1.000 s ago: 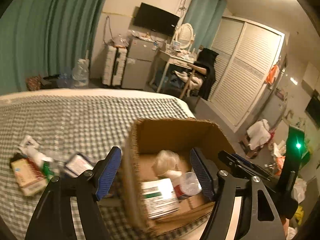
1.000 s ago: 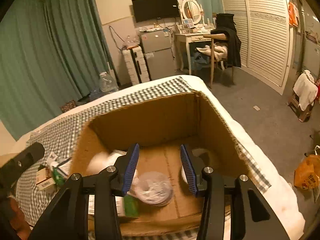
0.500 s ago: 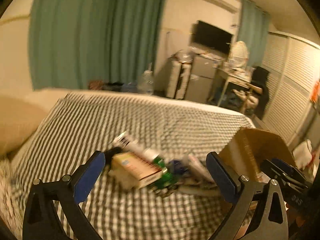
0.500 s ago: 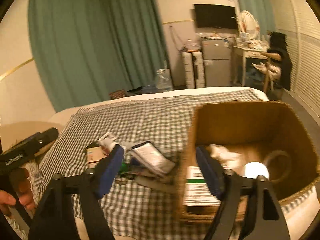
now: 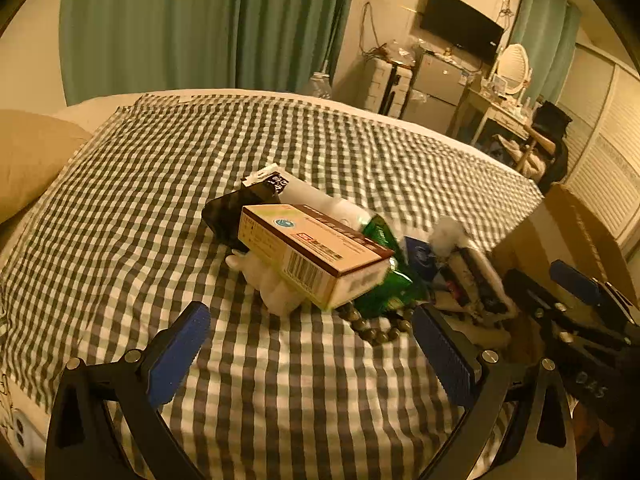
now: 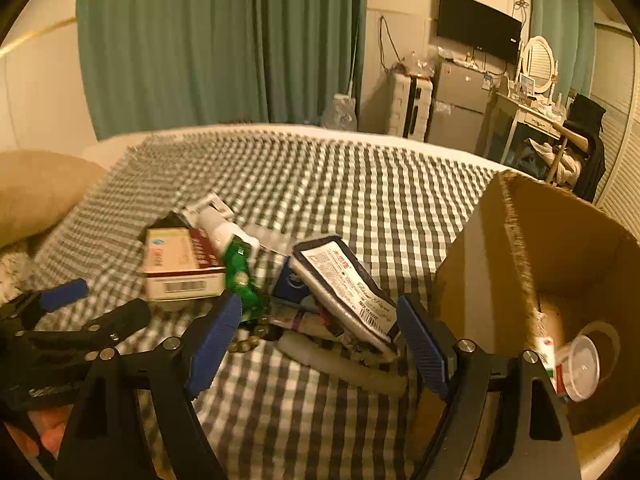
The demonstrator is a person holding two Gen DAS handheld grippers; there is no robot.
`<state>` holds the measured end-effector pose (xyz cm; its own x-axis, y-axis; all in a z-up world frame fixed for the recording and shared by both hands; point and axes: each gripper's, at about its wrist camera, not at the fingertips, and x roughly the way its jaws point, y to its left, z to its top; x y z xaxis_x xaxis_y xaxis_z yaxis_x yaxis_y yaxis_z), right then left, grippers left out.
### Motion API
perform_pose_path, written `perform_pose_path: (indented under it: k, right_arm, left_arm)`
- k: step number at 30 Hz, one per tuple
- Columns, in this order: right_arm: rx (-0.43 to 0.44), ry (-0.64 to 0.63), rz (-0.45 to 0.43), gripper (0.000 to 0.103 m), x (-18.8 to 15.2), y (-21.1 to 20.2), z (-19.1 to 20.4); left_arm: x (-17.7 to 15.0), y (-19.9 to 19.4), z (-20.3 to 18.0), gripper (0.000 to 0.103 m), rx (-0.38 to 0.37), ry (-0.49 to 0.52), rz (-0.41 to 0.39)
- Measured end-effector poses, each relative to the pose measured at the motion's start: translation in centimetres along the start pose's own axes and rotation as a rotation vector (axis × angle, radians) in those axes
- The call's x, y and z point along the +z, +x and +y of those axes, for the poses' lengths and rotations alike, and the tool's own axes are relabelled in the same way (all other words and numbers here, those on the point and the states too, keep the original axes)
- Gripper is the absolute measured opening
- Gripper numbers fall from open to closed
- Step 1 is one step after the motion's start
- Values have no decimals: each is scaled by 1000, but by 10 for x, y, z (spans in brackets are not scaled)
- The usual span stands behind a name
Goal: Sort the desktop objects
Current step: 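Return both grippers to the pile of items, then grasp the small barcode box with the left gripper while right grasps the white sachet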
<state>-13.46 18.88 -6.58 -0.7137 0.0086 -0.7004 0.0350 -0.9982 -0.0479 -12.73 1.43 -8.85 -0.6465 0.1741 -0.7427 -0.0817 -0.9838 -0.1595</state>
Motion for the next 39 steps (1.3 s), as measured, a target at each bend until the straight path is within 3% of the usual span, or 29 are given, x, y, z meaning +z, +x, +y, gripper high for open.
perform_pose_path:
  k: [5,6,8,9,10,13,18,21,25,28,30,39]
  right_arm:
    - [-47,-32,60,78,2,38,3]
    - [-55,-37,69,74,2,42,3]
    - [-71,-44,103,52,-1,54,2]
    - [-67,-41,120,30,-3,59,1]
    - [-70,-36,149,19,-5,65,-2]
    - [-76,-21,143,11,-6,63,-9]
    - [-82,27,113,10,-4,55,-21]
    - [-77,32,119,10,-5,55,-23]
    - [-67,33,123,10,-5,55,-26]
    - [-56,36,122,10,-6,54,-25]
    - [-50,40,120,10,-6,53,-24]
    - [26,76,66,7,-6,29,-27]
  left_arm:
    - [0,28,-7,103,31,31,12]
    - [0,32,-9,103,38,28,13]
    - [1,38,-14,103,38,18,1]
    - [2,40,-16,103,40,20,-2]
    - [2,42,-20,103,49,27,-5]
    - [4,48,-31,103,115,65,-5]
    - [5,55,-44,103,144,49,-8]
    - [7,65,-55,103,261,65,-23]
    - [12,80,-54,103,308,57,-33]
    - [14,74,-38,92,253,8,-61]
    - [14,68,-26,91,208,-6,-59]
    - [13,27,7,90,138,-76,-89]
